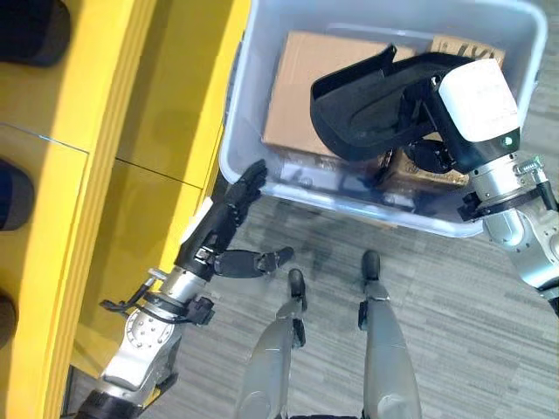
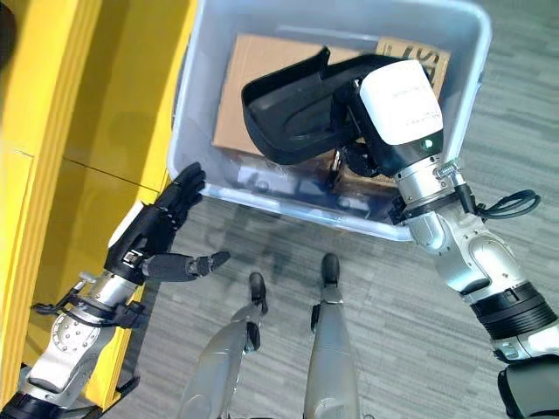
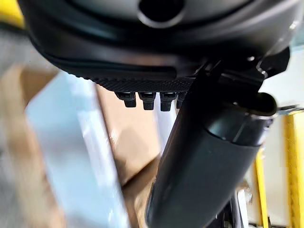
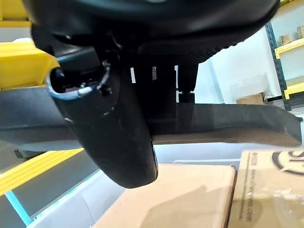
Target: Move parts from the plastic box to the shelf.
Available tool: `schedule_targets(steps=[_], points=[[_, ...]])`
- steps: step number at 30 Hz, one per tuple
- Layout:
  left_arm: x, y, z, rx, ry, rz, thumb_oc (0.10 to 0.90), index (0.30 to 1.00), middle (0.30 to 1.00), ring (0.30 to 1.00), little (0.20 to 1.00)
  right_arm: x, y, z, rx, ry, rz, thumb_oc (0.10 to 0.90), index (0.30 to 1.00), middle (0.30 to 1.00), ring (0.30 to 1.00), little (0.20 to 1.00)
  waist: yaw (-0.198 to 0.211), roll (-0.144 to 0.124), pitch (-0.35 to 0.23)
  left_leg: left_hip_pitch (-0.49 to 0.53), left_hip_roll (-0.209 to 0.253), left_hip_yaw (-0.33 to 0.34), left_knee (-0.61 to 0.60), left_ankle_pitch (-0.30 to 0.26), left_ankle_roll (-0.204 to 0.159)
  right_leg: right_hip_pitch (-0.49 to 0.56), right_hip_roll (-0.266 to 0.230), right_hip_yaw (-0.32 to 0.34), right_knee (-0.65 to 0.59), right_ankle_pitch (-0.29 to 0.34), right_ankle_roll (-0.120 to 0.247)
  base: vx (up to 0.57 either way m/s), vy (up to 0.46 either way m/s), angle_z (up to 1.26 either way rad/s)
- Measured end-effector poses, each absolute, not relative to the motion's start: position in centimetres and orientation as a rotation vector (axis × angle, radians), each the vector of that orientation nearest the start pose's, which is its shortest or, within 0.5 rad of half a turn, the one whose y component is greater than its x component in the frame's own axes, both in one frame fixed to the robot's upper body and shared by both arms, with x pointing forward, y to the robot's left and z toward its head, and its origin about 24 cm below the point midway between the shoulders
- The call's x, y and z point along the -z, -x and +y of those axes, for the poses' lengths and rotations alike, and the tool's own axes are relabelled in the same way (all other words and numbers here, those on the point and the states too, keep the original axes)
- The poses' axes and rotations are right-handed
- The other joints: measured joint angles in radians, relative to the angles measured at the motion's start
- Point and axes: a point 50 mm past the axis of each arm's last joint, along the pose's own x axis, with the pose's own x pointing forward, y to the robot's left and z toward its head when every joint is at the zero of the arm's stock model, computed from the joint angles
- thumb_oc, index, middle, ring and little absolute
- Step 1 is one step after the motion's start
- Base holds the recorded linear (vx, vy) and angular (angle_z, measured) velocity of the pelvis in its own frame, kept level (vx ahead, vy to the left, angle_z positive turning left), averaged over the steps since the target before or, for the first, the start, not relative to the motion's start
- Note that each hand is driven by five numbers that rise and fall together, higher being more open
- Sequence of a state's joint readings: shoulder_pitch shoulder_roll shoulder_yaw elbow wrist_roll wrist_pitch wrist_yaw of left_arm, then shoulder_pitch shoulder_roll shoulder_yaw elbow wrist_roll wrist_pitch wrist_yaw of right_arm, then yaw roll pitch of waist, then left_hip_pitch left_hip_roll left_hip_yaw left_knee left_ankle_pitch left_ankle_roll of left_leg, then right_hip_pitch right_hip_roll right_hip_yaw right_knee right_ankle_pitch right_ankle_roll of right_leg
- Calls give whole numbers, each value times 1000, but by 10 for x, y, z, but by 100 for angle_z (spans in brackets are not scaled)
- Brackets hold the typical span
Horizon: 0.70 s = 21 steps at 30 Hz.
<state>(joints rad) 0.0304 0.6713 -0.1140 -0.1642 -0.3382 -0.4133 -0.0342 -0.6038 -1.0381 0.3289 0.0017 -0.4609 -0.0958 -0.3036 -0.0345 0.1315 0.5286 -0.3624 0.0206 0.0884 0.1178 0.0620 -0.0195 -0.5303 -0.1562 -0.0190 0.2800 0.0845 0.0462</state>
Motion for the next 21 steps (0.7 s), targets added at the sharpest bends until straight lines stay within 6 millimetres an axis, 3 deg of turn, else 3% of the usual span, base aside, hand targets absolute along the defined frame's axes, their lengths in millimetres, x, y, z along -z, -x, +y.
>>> schedule_targets(steps=[9,13,21], points=[[-156,-222,230,70,-574,-646,900,1000,1000,1000,1000,-235,-291,-236,-94,1418,-472,400,300,300,300,300,-16,-20,-4,194,26,-38,-97,11,-6,230,28,-51,-125,12,2,115,-40,9],[-174,-222,225,87,-671,-740,900,1000,1000,1000,1000,-243,-286,-238,-151,1394,-407,400,300,300,300,300,-18,-48,-8,230,32,-38,-110,17,-16,276,32,-62,-157,19,1,92,-13,2],[-200,-228,212,219,-930,-844,900,1000,1000,1000,1000,-237,-284,-245,-345,1321,-110,400,300,300,300,300,-44,-121,-39,320,41,-33,-128,6,-19,378,43,-65,-201,21,2,86,23,-1]])
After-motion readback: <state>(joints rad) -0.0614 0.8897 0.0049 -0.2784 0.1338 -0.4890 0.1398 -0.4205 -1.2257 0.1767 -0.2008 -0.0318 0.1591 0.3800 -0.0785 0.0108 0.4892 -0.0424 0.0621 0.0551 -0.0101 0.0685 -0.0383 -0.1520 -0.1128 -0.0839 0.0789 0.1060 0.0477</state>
